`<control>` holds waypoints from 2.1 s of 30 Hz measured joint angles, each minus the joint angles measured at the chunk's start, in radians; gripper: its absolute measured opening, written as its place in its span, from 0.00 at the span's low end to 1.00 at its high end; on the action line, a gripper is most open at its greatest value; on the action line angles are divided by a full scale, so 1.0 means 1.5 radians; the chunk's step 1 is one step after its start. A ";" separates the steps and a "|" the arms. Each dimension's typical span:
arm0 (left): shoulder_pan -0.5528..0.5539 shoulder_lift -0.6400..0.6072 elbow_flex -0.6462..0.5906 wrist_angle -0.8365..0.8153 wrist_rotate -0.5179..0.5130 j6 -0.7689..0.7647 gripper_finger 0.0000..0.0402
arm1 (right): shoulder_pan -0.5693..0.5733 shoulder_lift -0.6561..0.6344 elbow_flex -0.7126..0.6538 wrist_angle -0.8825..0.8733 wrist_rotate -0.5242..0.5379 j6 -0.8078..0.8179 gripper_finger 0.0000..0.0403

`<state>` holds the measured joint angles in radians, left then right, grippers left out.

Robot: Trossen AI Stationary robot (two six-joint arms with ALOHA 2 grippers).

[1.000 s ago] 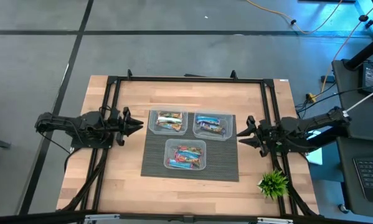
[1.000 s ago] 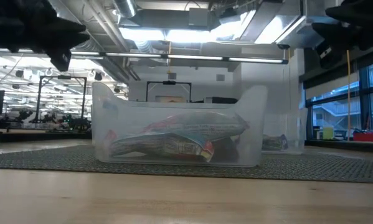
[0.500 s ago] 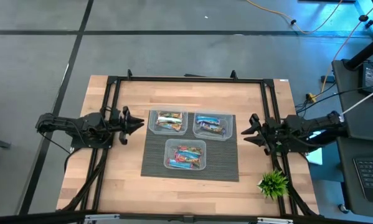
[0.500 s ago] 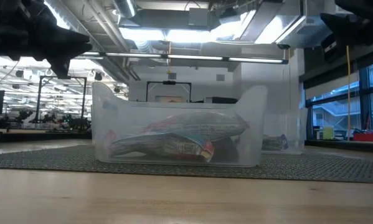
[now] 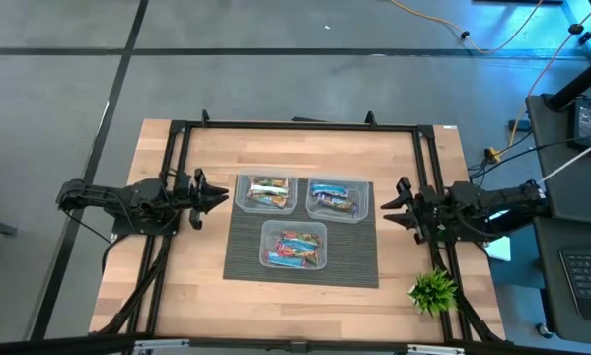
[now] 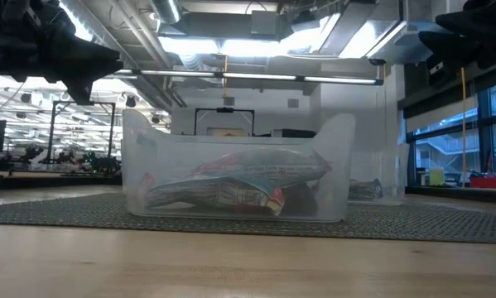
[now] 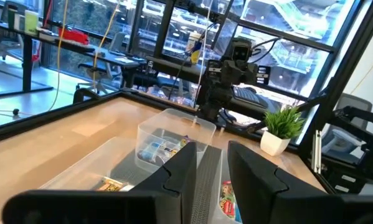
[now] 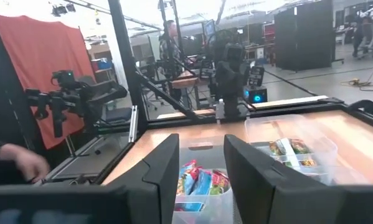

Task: Pick and place Granola Bars by type
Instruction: Return to Home Position

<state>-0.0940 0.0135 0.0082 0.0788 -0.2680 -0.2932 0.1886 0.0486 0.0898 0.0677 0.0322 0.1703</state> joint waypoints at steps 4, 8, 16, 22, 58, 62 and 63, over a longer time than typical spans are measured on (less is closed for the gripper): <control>0.000 0.000 0.000 0.000 0.000 0.000 0.21 | -0.006 0.000 -0.022 0.038 0.007 0.000 0.32; 0.000 0.000 0.000 0.000 0.000 0.000 0.21 | -0.007 0.002 -0.053 0.043 -0.003 -0.012 0.32; 0.000 0.000 0.000 0.000 0.000 0.000 0.21 | -0.008 -0.004 -0.050 0.042 -0.010 -0.037 0.32; 0.000 0.000 0.000 0.000 0.000 0.000 0.21 | -0.008 -0.004 -0.050 0.005 -0.010 -0.032 0.33; 0.000 0.000 0.000 0.000 0.000 0.000 0.21 | -0.008 -0.004 -0.050 -0.039 -0.012 -0.031 0.33; 0.000 0.000 0.000 0.000 0.000 0.000 0.21 | -0.008 -0.004 -0.050 -0.039 -0.012 -0.030 0.33; 0.000 0.000 0.000 0.000 0.000 0.000 0.21 | -0.008 -0.004 -0.050 -0.039 -0.012 -0.031 0.33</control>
<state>-0.0944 0.0135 0.0082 0.0784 -0.2684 -0.2931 0.1772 0.0433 0.0147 0.0086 0.0143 0.1239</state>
